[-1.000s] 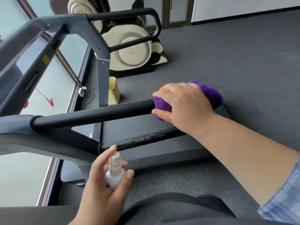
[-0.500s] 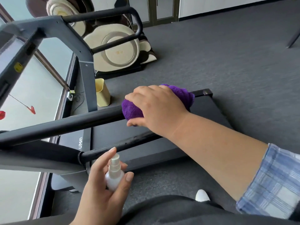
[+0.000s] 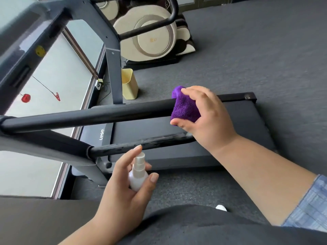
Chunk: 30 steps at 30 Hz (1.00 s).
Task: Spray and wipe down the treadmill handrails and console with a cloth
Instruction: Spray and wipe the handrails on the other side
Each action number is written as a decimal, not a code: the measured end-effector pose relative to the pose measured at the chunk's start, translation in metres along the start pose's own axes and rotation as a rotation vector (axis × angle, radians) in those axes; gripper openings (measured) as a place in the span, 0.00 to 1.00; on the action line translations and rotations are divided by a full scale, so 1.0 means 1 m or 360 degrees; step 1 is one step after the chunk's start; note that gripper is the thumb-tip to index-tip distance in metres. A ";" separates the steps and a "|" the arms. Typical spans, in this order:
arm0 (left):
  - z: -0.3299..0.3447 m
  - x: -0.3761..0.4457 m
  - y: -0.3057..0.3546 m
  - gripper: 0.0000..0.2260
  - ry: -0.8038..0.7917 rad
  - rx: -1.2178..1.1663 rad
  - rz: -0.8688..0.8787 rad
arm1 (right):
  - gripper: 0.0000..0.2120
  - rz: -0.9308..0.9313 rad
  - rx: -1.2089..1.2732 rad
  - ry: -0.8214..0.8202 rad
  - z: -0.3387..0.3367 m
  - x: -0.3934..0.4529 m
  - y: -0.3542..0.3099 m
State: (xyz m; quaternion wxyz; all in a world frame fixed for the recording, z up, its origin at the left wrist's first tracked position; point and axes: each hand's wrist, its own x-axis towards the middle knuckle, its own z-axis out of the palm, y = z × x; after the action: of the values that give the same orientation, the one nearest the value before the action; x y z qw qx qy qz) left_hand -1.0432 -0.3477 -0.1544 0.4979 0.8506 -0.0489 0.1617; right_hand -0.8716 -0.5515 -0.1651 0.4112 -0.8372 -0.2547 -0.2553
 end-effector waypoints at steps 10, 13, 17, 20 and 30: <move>0.039 0.001 0.019 0.28 0.0001 0.0211 -0.0108 | 0.35 0.0102 0.0393 0.0174 0.018 -0.035 0.047; 0.050 0.002 0.022 0.28 -0.0001 0.0213 -0.0149 | 0.35 0.0171 0.0495 0.0189 0.026 -0.055 0.063; 0.066 0.008 0.030 0.25 -0.0016 0.0256 -0.0129 | 0.35 0.0199 0.0641 0.0145 0.036 -0.071 0.080; 0.073 0.011 0.039 0.25 0.0020 0.0307 -0.0144 | 0.34 0.0308 0.0735 0.0003 0.034 -0.084 0.089; 0.083 0.010 0.061 0.28 0.0233 0.0327 -0.0144 | 0.25 -0.0082 0.0797 0.0180 -0.015 0.008 0.026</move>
State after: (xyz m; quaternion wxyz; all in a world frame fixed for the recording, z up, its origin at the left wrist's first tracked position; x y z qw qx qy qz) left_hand -1.0299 -0.4488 -0.1376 0.4172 0.8844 0.0426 0.2049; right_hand -0.8523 -0.5760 -0.1672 0.6125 -0.6870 -0.3079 -0.2411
